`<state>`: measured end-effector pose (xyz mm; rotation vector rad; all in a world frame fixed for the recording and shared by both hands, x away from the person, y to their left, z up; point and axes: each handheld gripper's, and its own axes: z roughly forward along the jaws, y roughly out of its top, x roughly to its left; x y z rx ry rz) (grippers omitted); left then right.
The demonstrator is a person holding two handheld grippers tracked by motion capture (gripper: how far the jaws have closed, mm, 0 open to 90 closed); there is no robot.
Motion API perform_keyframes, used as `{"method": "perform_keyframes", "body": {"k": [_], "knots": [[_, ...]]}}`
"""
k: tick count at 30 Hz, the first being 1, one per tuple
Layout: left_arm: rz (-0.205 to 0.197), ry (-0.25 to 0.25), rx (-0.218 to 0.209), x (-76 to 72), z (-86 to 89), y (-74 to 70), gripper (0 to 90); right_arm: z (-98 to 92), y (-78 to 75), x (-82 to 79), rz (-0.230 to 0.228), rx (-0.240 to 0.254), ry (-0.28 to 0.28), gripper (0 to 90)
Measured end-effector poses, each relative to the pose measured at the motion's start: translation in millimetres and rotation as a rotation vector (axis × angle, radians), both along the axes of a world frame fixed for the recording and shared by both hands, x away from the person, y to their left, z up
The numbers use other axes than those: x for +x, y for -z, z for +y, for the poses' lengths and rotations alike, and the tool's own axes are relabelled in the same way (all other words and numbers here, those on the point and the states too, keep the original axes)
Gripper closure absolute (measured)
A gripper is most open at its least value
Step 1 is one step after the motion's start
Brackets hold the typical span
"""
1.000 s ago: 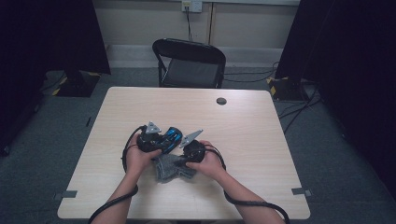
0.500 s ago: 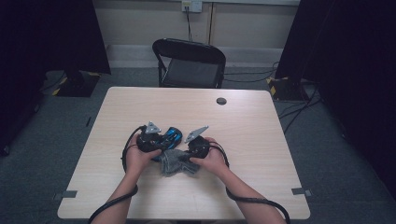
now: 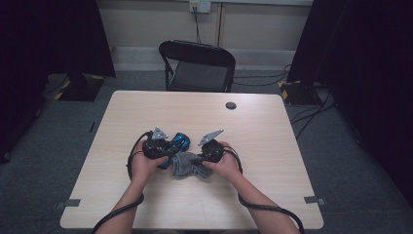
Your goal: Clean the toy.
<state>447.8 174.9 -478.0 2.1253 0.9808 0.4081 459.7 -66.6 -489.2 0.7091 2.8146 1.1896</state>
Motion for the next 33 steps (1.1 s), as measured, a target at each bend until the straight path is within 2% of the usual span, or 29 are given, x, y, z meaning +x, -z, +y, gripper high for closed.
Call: {"method": "perform_keyframes", "body": {"k": [33], "knots": [[0.003,0.0,0.001,0.0,-0.1,-0.3,51.3,-15.1,-1.9,22.1,-0.002,-0.028,0.068,74.4]]}}
